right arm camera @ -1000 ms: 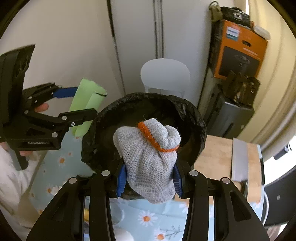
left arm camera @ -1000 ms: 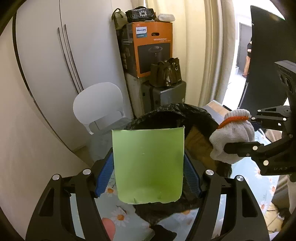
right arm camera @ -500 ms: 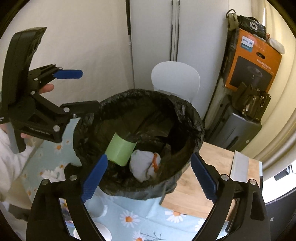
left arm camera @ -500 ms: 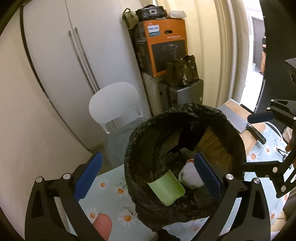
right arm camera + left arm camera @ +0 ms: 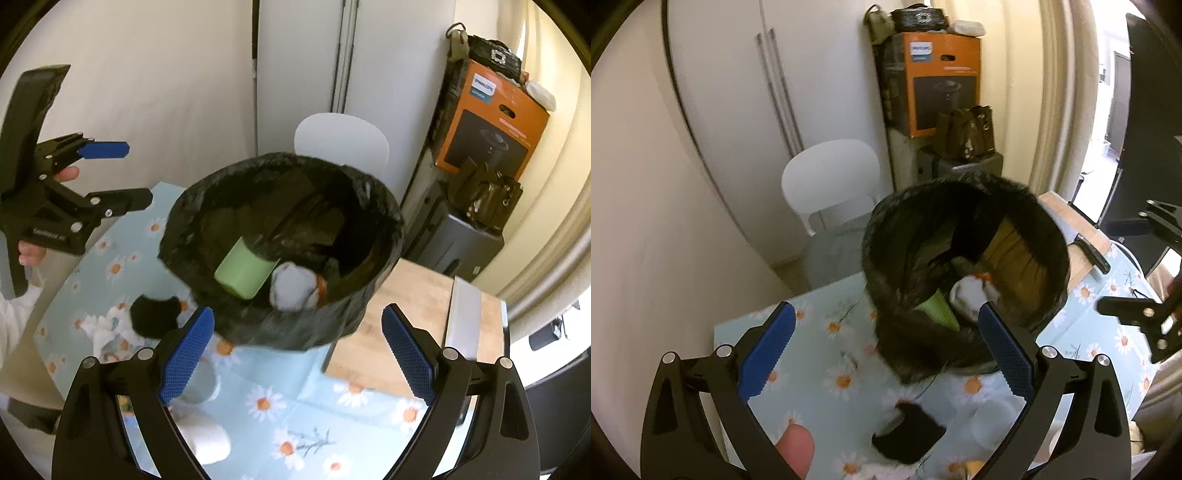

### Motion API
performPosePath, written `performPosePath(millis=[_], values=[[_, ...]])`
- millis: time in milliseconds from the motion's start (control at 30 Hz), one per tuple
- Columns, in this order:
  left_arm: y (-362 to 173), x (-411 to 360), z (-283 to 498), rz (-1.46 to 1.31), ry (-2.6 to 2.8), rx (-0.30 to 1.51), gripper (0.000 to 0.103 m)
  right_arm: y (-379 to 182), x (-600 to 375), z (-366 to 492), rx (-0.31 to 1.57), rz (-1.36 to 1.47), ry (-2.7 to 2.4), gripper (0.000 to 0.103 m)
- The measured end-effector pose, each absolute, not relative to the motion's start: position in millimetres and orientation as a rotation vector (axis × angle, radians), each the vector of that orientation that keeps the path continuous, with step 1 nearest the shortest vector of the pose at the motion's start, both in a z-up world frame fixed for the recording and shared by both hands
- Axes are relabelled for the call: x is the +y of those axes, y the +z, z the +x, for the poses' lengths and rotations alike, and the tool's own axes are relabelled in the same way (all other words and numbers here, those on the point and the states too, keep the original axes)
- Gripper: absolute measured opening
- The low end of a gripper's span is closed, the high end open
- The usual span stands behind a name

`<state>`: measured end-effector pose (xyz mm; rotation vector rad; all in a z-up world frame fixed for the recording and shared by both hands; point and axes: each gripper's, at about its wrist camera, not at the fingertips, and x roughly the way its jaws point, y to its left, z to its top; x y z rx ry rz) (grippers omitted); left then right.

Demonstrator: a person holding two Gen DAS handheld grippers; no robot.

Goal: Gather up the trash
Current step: 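Move both tools back toward the tissues and white paper cup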

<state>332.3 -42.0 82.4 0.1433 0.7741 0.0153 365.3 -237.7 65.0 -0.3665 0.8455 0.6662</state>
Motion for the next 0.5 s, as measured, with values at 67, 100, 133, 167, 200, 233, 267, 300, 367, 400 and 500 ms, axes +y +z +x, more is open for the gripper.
performPosePath(millis=[67,100,133,167,200,233,267,300,367,400,500], values=[[77.9,-33.8,321.9,0.124,0.030,0.785,0.097,62.5,-237.9,355.3,0.858,-0.363,0.663,0.088],[75.6,-31.2,316.9,0.117,0.034,0.790,0.097,60.9,-237.5,351.6,0.865,-0.362,0.656,0.088],[73.5,-27.9,312.2,0.109,0.036,0.796,0.097,58.7,-236.6,345.1,0.873,-0.362,0.644,0.088],[70.5,-23.8,306.1,0.102,0.040,0.808,0.097,58.0,-236.1,341.2,0.875,-0.358,0.640,0.088],[68.4,-21.5,303.6,0.101,0.043,0.816,0.097,56.3,-235.9,336.6,0.884,-0.349,0.641,0.088],[65.8,-18.3,298.8,0.099,0.044,0.825,0.097,54.6,-235.2,334.2,0.892,-0.342,0.641,0.088],[63.2,-15.6,294.4,0.095,0.043,0.833,0.097,51.6,-235.5,330.4,0.906,-0.327,0.642,0.088],[59.8,-12.2,289.0,0.092,0.044,0.844,0.097,48.2,-236.2,326.8,0.924,-0.313,0.642,0.088],[54.0,-6.2,280.3,0.086,0.051,0.858,0.097,42.7,-236.7,320.5,0.942,-0.308,0.633,0.088],[50.9,-3.6,277.7,0.079,0.051,0.865,0.097,40.7,-236.7,317.6,0.948,-0.309,0.628,0.088],[39.9,5.3,267.4,0.060,0.061,0.886,0.097,33.1,-236.6,305.9,0.972,-0.314,0.619,0.088]])
